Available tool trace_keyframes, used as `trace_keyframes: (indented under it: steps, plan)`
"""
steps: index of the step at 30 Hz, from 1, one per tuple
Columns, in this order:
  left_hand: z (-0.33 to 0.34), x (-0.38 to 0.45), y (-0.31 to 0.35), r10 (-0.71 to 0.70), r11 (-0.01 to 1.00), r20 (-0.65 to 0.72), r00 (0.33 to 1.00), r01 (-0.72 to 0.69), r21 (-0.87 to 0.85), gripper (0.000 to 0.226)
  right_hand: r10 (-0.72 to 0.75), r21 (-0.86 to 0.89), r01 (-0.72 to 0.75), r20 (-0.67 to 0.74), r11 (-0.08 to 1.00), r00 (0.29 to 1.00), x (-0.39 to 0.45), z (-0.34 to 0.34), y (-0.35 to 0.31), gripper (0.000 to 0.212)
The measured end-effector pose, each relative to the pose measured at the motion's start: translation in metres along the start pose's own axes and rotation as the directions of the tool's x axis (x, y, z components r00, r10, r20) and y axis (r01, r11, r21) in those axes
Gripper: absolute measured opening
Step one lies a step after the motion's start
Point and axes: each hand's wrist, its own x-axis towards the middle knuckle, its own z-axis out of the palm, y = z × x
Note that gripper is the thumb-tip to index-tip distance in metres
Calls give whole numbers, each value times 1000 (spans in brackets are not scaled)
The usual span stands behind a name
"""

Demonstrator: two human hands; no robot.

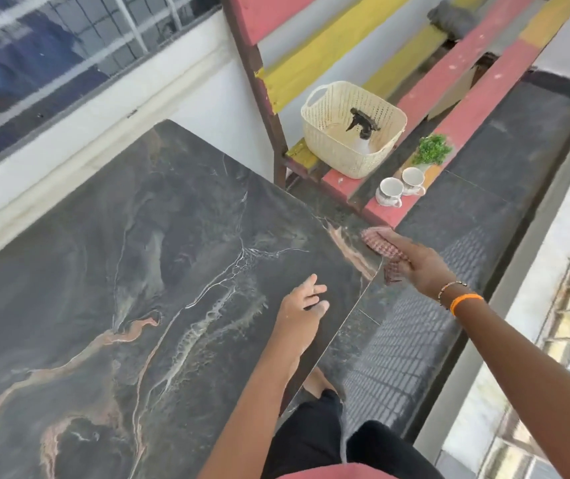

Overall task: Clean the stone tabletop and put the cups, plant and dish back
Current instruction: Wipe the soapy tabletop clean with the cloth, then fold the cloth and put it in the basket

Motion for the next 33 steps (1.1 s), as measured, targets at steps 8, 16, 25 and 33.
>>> trace_keyframes:
  steps: [8, 16, 25, 33]
  plan:
    - [7, 63, 53, -44, 999, 158, 987, 46, -11, 39, 338, 911, -285, 178, 300, 924, 38, -51, -12, 54]
    - [29, 138, 120, -114, 941, 115, 987, 144, -307, 38, 1, 945, -267, 272, -188, 962, 100, -80, -55, 52]
    - [9, 226, 206, 68, 975, -326, 943, -133, -179, 19, -279, 891, -380, 310, -249, 909, 221, -110, -20, 32]
    - [26, 269, 273, 339, 921, -578, 742, -136, 366, 23, -199, 909, -344, 392, 236, 898, 292, -127, 6, 27]
